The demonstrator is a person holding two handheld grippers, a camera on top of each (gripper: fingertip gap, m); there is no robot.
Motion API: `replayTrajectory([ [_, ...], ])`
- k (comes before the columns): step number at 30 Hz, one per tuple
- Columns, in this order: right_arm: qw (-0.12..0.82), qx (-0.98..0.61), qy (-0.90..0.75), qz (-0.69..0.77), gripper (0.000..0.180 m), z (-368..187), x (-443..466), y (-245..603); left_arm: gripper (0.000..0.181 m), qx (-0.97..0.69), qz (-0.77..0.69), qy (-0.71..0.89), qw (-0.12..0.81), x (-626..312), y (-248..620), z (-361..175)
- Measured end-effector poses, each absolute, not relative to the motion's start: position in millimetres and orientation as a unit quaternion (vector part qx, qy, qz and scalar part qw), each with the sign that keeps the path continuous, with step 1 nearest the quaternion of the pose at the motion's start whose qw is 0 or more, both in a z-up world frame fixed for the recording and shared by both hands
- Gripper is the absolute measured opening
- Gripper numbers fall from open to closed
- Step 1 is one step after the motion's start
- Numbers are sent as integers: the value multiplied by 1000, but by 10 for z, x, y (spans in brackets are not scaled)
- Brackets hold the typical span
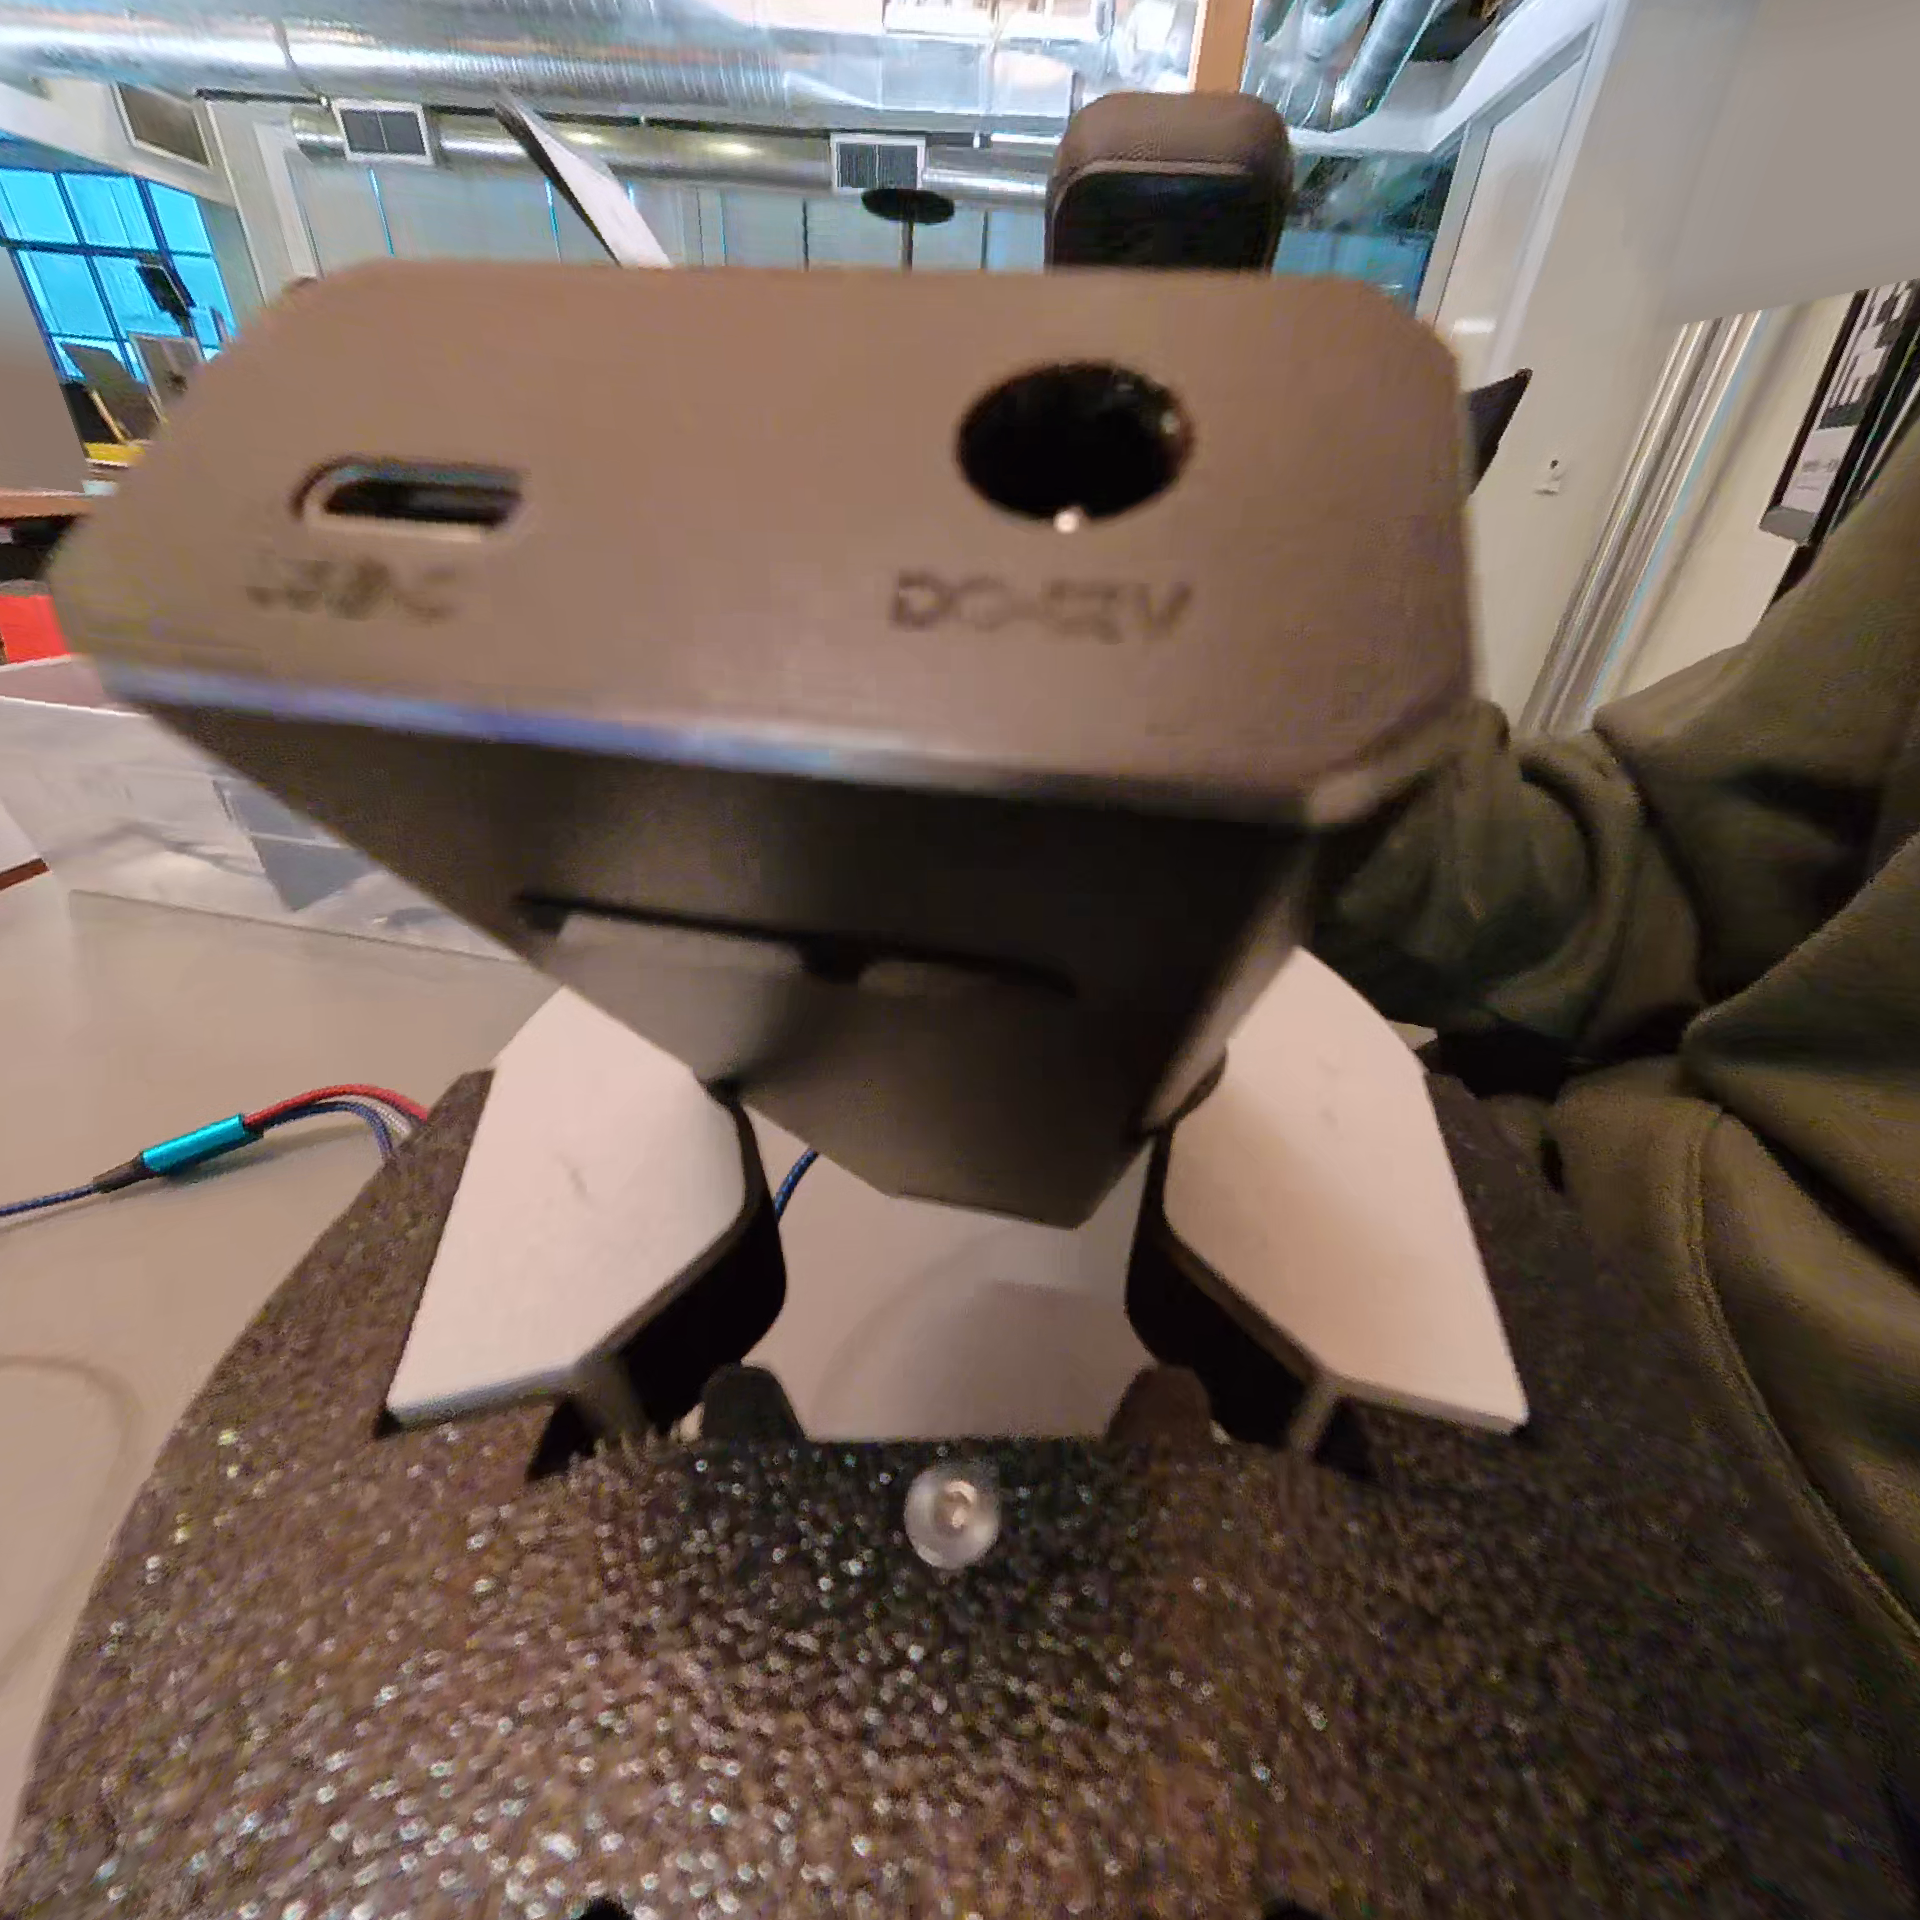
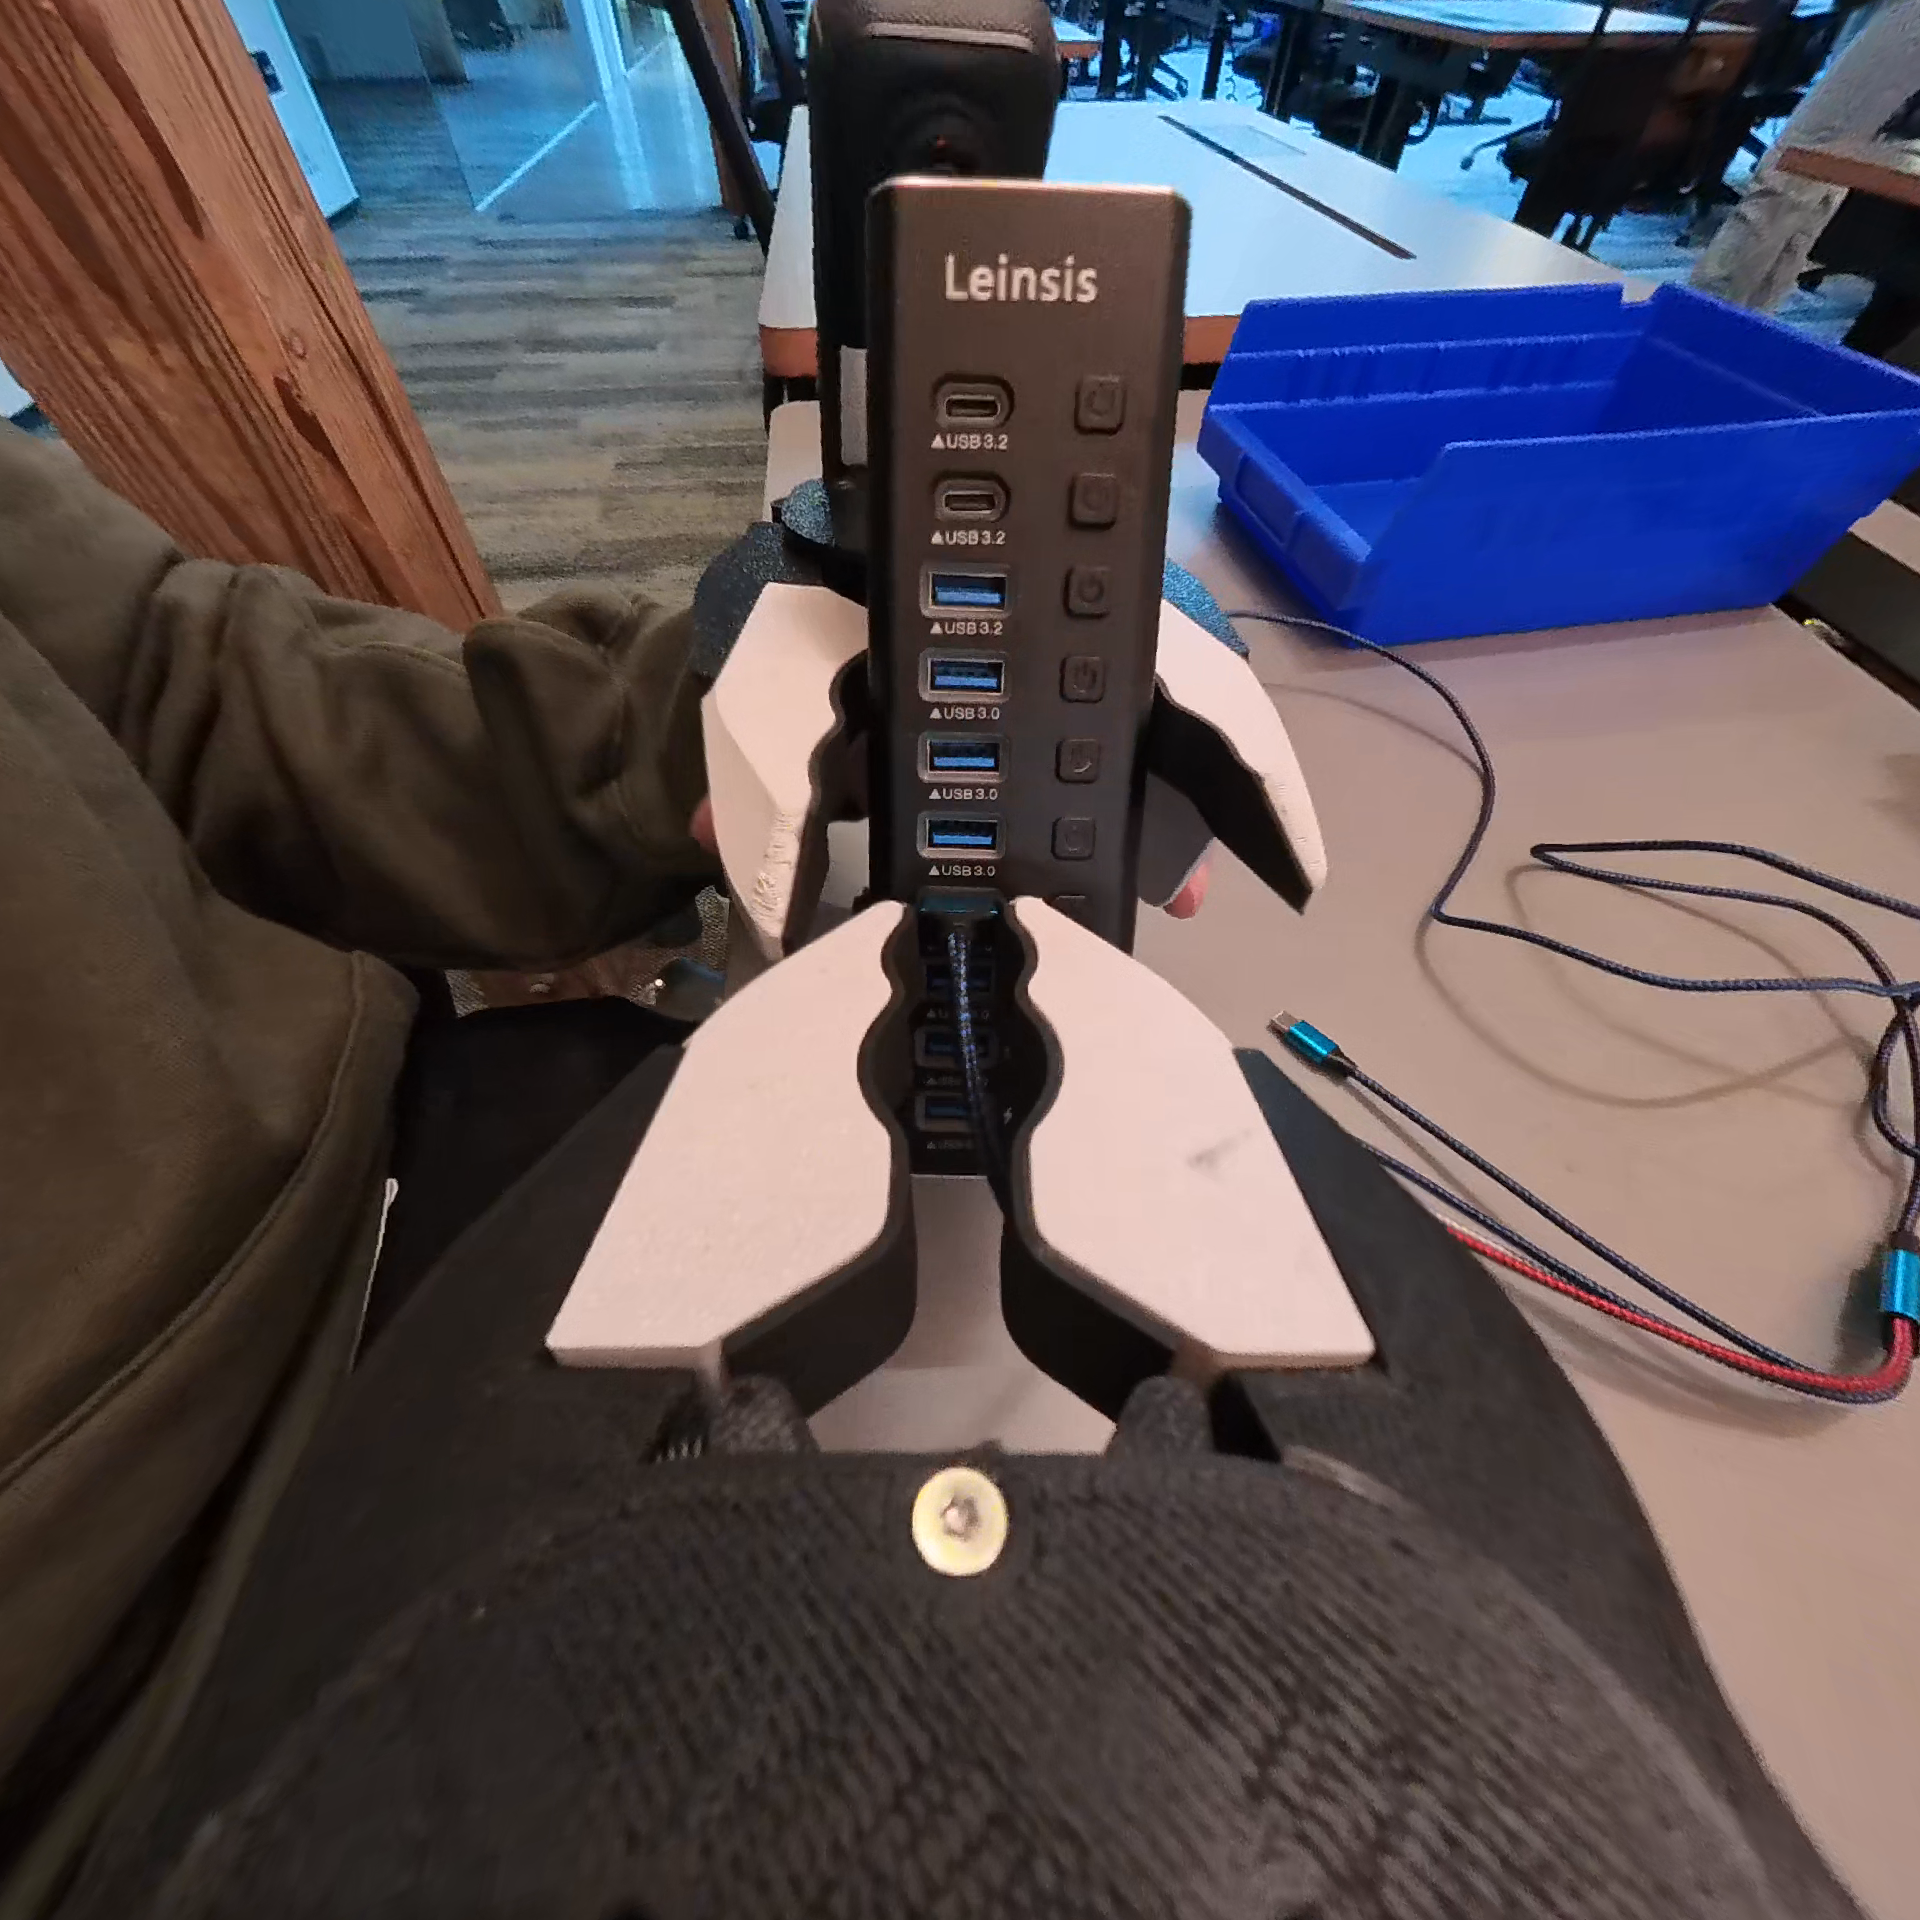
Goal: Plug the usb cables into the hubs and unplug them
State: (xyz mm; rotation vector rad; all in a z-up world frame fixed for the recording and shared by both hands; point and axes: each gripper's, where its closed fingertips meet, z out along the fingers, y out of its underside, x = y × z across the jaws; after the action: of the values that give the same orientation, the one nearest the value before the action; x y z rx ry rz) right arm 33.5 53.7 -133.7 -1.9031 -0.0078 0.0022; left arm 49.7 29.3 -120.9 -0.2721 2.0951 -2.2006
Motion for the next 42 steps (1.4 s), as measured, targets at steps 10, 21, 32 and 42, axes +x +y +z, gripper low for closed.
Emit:
replayTrajectory([
  [10, 614, -789, 0, -19, 20, -1324, 350, 587, 73, -57, -713, 693, 93, 471, 329, -1136],
  [21, 632, -774, -2, -47, 15, -1296, 327, 657, 73, -70, -712, 696, 65, 464, 364, -1126],
  [32, 613, -789, 3, -25, 0, -1350, 283, 779, 72, -90, -715, 691, 58, 520, 397, -1134],
  [42, 622, -782, 7, -52, 11, -1335, 317, 746, 72, -60, -713, 693, 93, 474, 384, -1097],
])
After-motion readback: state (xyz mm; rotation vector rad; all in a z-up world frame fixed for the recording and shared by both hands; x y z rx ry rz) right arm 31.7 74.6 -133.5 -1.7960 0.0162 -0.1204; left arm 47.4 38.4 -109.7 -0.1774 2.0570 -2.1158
